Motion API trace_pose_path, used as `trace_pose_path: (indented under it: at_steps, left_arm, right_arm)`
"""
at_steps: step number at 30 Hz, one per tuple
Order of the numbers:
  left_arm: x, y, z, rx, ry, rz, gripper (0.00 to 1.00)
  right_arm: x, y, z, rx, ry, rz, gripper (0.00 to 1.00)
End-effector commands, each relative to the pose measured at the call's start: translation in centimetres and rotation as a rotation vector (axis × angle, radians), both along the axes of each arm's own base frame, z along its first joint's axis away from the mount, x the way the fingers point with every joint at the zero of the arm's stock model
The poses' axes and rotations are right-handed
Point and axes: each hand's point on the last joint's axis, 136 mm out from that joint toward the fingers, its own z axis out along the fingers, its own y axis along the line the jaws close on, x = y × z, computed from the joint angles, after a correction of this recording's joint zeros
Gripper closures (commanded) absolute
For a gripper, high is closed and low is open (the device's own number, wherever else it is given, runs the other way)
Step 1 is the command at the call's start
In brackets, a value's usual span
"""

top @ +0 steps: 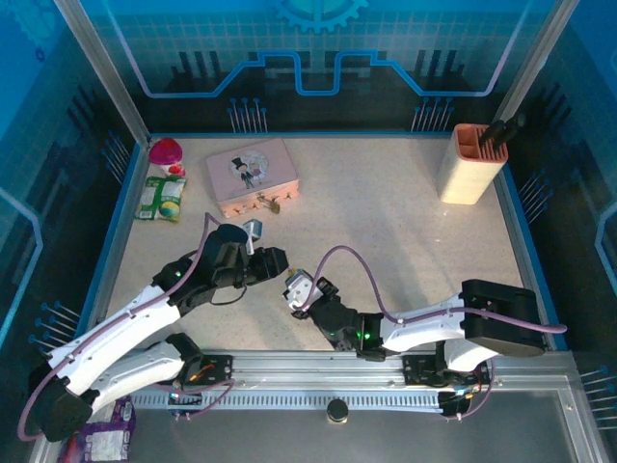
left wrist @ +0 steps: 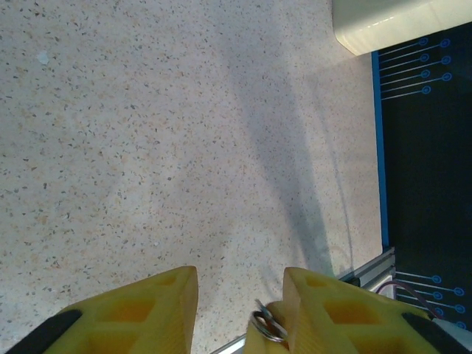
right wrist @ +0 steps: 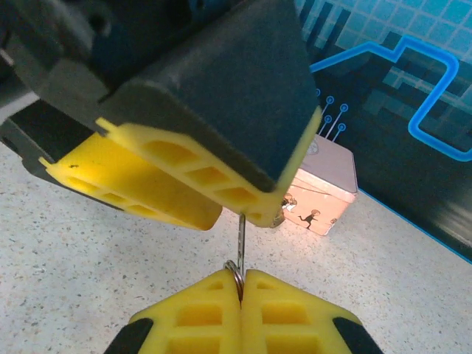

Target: Unlock a padlock with a key

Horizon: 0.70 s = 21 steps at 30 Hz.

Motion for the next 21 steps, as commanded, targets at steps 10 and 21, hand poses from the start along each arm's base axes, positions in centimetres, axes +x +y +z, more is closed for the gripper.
trace_pose_path:
  at_steps: [10, 21]
  left_arm:
    - [-0.95, -0.44, 0.87, -0.026, 0.022, -0.024, 0.62]
    - [-0.87, -0.44, 0.64, -0.014, 0.017, -0.028, 0.82]
  right_arm:
    - [0.3, 0.95, 1.33, 0.049, -0.019, -0.032, 1.0]
    - [0.45, 1.05, 1.17, 0.047, -0.021, -0.043, 1.0]
